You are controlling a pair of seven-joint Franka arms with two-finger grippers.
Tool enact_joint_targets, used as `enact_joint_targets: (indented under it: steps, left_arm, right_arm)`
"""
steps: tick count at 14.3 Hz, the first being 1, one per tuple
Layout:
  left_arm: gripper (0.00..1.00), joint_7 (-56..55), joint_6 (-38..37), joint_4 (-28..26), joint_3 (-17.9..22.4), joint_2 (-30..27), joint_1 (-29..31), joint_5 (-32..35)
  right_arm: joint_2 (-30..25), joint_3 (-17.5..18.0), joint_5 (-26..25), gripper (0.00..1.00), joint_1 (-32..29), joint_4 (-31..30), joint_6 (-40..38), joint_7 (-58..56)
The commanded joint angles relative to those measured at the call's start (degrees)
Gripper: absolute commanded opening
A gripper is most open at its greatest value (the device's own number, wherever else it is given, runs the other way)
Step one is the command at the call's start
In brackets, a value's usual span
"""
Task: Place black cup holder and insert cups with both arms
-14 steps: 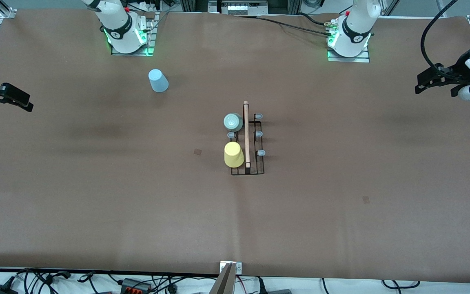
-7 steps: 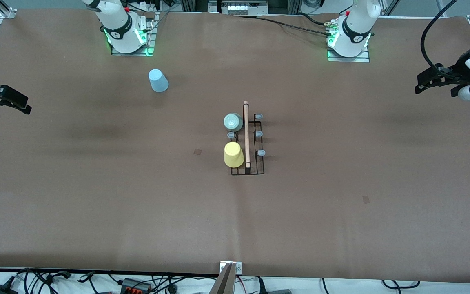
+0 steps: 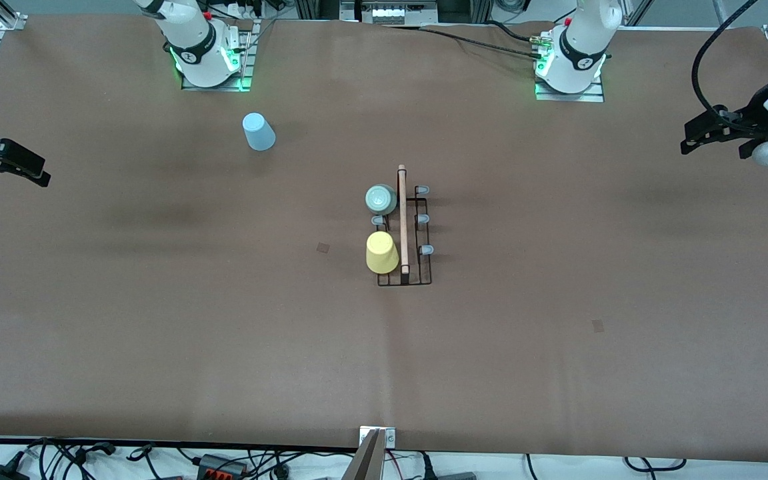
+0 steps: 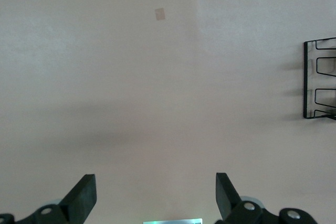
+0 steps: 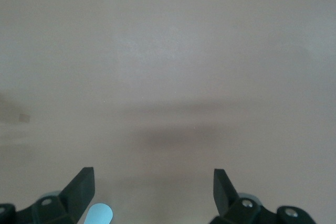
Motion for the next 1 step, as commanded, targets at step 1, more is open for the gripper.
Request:
enact_joint_targets:
  steps: [1]
  left_arm:
    - [1.0, 0.4, -1.1, 1.8, 0.0, 0.9, 0.5, -1.7]
  right_arm:
    - [0.2, -0.1, -0.2, 1.0, 0.1, 1.0, 0.0, -1.0]
